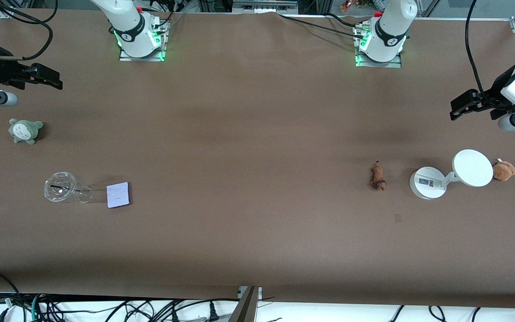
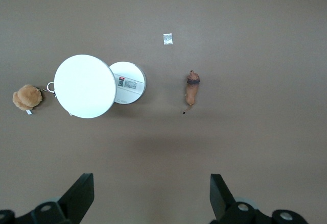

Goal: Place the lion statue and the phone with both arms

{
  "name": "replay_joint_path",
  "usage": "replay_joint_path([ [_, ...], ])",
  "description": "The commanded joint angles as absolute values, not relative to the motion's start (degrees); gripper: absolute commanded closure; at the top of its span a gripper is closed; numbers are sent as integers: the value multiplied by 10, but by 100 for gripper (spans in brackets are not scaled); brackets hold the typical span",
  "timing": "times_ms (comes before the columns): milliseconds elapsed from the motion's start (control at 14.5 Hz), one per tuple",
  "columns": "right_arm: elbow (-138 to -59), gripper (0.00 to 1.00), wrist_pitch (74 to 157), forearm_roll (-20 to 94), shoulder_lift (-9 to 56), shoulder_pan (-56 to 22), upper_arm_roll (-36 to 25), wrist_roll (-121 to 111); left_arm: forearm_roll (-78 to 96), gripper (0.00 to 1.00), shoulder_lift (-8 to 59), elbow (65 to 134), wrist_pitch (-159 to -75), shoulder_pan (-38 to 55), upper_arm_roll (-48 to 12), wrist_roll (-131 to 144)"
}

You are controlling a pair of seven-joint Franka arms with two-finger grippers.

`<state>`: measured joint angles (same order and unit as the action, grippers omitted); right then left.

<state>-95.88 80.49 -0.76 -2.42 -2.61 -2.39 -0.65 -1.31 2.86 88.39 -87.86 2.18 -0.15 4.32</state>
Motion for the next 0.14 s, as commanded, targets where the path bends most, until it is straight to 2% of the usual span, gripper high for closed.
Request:
replay_joint_path([
  [0,-962,0,810,-13,-29,-18,-17,-6,-3,0,35,869,-877,21,0,42],
  [69,-962,0,810,-13,-28,-18,-18,-9,-2,0,34,869,-877,21,0,42],
])
